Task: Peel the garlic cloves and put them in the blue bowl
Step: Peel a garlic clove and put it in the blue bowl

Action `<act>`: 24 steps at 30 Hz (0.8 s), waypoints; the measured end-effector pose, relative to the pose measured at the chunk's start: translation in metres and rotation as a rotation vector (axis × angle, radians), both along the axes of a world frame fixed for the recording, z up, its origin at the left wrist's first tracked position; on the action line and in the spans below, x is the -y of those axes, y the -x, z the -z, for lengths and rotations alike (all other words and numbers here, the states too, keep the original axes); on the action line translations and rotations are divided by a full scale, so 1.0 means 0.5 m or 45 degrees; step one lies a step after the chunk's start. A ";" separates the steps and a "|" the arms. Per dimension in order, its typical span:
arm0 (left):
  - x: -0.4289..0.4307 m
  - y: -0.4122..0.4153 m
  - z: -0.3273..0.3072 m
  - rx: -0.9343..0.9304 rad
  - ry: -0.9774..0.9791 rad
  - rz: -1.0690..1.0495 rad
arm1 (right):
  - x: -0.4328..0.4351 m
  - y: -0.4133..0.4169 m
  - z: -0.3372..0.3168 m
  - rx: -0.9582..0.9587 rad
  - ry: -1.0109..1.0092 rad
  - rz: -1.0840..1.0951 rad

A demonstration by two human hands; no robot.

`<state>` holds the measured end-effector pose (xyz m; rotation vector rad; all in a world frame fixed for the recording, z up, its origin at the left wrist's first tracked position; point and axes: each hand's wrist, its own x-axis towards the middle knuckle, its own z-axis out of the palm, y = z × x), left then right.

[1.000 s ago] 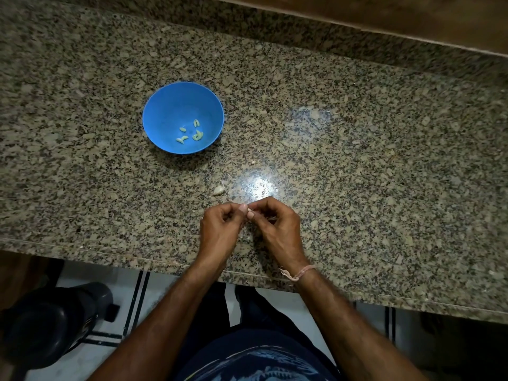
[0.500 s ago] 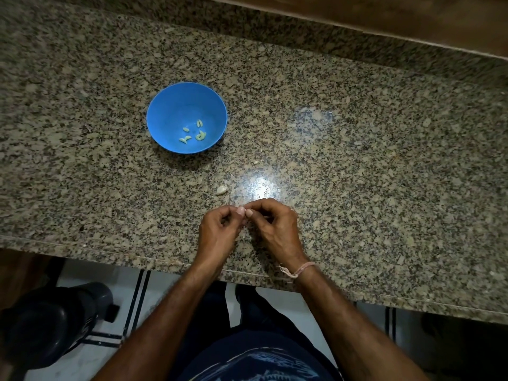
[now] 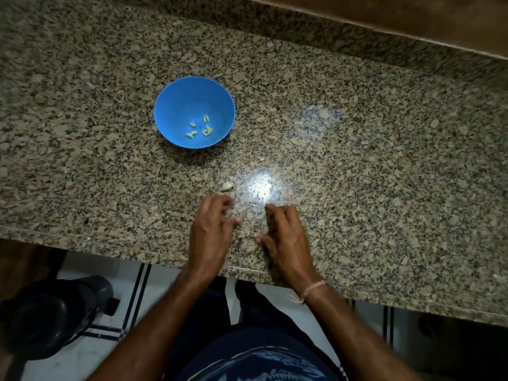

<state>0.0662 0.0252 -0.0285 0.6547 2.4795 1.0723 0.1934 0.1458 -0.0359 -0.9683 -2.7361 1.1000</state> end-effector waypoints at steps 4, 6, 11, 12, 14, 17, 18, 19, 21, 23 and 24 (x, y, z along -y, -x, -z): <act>-0.034 -0.028 0.018 0.005 -0.024 0.146 | -0.005 0.045 -0.005 -0.114 0.037 0.091; -0.052 -0.023 0.018 -0.045 -0.036 0.174 | -0.026 0.069 -0.008 -0.152 0.060 0.097; -0.083 -0.002 0.027 -0.147 0.027 0.241 | -0.074 0.043 -0.011 -0.167 0.128 0.074; -0.085 -0.002 0.027 -0.159 0.035 0.238 | -0.079 0.031 -0.007 -0.178 0.153 0.100; -0.088 -0.003 0.026 -0.203 0.070 0.242 | -0.084 0.014 -0.002 -0.199 0.169 0.135; -0.095 -0.006 0.025 -0.264 0.153 0.249 | -0.092 0.021 0.006 -0.202 0.179 0.160; -0.097 -0.007 0.025 -0.261 0.166 0.236 | -0.095 0.032 0.007 -0.206 0.183 0.164; -0.098 -0.008 0.024 -0.247 0.159 0.214 | -0.099 0.046 0.006 -0.220 0.189 0.159; -0.094 -0.012 0.018 -0.188 0.092 0.142 | -0.110 0.083 0.002 -0.240 0.146 0.112; -0.084 -0.016 0.009 -0.137 0.015 0.061 | -0.128 0.129 -0.002 -0.212 0.002 0.016; -0.080 -0.017 0.005 -0.114 -0.009 0.020 | -0.139 0.154 -0.004 -0.185 -0.071 -0.041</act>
